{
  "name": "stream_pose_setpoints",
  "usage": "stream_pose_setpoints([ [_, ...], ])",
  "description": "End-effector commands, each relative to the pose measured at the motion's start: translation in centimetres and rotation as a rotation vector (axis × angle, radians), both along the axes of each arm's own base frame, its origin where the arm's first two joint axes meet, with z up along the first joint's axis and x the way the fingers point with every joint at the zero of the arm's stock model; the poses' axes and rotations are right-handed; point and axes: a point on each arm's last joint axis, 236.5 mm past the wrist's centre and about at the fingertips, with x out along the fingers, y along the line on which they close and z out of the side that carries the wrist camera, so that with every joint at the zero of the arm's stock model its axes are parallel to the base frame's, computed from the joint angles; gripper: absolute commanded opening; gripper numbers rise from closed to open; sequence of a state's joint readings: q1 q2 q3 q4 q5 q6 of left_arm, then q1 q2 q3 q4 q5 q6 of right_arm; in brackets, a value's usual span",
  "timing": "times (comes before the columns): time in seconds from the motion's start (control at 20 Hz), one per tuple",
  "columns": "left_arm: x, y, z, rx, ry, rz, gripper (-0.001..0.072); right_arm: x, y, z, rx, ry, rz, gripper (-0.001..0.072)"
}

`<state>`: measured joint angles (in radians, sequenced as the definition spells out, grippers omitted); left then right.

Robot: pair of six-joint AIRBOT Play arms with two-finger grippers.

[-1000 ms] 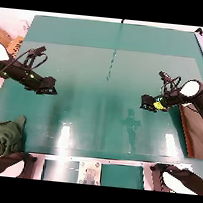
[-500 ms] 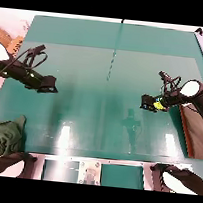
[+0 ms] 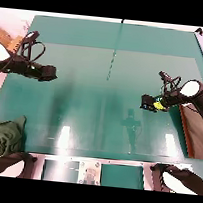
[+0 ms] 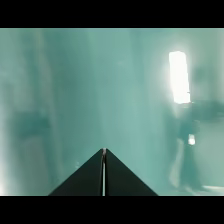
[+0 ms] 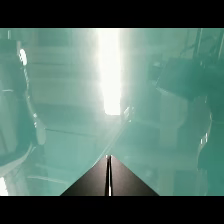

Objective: Fold the shirts.

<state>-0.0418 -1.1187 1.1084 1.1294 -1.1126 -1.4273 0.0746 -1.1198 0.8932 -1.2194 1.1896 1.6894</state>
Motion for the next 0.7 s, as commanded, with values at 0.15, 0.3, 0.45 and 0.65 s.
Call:
stream_pose_setpoints([
  [0.15, -3.9, 8.5, -3.5, 0.379, 0.194, 0.052, 0.0026, 0.0, 0.0, 0.0, 0.001, -0.001, 0.0, 0.0015],
  [0.3, -9.2, 15.4, -3.6, 0.653, 0.426, 0.152, 0.0715, 0.0, 0.1, 0.0, 0.001, -0.001, 0.0, 0.0015],
  [0.45, -14.6, 19.8, -3.5, 0.849, 0.632, 0.248, 0.0717, 0.0, 0.0, 0.0, 0.0, 0.0, 0.001, 0.0014],
  [0.65, -22.9, 22.7, -6.6, 0.87, 0.85, 0.302, 0.0717, 0.0, 0.0, 0.0, 0.0, 0.0, 0.0, 0.0015],
])
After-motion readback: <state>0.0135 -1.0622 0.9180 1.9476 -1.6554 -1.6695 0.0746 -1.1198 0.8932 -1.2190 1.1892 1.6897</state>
